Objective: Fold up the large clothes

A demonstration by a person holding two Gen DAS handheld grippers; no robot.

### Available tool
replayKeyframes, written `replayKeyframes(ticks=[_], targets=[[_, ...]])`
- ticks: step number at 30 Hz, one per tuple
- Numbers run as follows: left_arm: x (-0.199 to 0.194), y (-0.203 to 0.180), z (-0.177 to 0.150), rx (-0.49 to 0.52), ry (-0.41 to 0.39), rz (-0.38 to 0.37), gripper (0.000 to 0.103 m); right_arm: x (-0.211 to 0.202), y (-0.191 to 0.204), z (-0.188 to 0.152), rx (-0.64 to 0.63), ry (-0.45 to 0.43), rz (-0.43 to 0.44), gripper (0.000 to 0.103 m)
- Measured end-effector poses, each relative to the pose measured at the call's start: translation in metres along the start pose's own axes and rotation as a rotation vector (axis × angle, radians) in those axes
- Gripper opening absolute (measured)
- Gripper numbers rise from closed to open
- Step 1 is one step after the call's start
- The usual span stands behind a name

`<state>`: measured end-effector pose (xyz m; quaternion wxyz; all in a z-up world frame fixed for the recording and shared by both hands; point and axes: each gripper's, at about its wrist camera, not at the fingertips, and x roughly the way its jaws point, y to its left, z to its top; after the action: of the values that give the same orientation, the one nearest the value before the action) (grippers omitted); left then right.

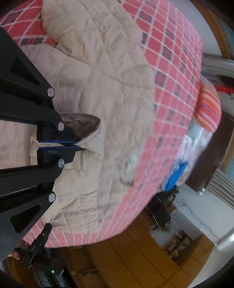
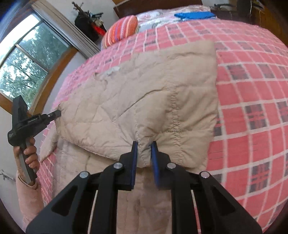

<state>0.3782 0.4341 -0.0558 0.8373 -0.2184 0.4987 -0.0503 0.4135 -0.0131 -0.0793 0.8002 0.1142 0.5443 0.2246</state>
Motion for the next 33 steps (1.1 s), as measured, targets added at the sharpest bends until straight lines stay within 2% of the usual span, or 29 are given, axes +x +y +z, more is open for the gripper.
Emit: replayKeyframes(ticks=[4, 6, 8, 9, 10, 14, 18, 20, 22, 25, 28, 31, 33], targets=[[0.022, 0.022, -0.003, -0.042, 0.044, -0.001, 0.003, 0.023, -0.006, -0.005, 0.012, 0.048, -0.039, 0.018], [0.021, 0.031, -0.005, -0.075, 0.049, -0.033, 0.009, 0.022, -0.008, -0.007, 0.018, 0.049, -0.031, 0.020], [0.011, 0.035, -0.008, -0.086, 0.041, -0.062, 0.028, 0.013, -0.008, -0.007, 0.014, 0.037, -0.012, 0.022], [0.004, 0.037, -0.012, -0.085, 0.030, -0.069, 0.051, 0.004, -0.009, -0.008, 0.009, 0.023, -0.005, 0.023], [-0.002, 0.039, -0.014, -0.079, 0.018, -0.075, 0.066, 0.000, -0.009, -0.009, 0.009, 0.015, -0.006, 0.026], [-0.018, 0.041, -0.030, -0.029, 0.010, -0.081, 0.070, -0.029, -0.024, -0.012, 0.034, -0.039, -0.048, 0.037], [-0.004, 0.038, -0.045, -0.019, 0.054, -0.085, 0.068, -0.036, -0.048, -0.013, 0.096, -0.060, -0.107, 0.037], [0.003, 0.035, -0.046, -0.018, 0.058, -0.078, 0.057, -0.029, -0.060, -0.016, 0.135, -0.040, -0.101, 0.037], [0.014, 0.033, -0.043, -0.046, 0.080, -0.089, 0.033, -0.019, -0.064, -0.019, 0.146, -0.015, -0.105, 0.037], [0.024, 0.033, -0.037, -0.074, 0.089, -0.089, 0.017, -0.012, -0.060, -0.020, 0.149, -0.006, -0.096, 0.037], [0.016, 0.031, -0.037, -0.060, 0.062, -0.100, 0.013, -0.012, -0.054, -0.017, 0.136, -0.011, -0.101, 0.037], [0.004, 0.029, -0.038, -0.015, 0.016, -0.067, 0.013, -0.008, -0.049, -0.014, 0.130, -0.006, -0.104, 0.037], [0.009, 0.035, -0.038, -0.032, 0.034, -0.056, 0.014, -0.001, -0.049, -0.012, 0.139, 0.012, -0.112, 0.037]])
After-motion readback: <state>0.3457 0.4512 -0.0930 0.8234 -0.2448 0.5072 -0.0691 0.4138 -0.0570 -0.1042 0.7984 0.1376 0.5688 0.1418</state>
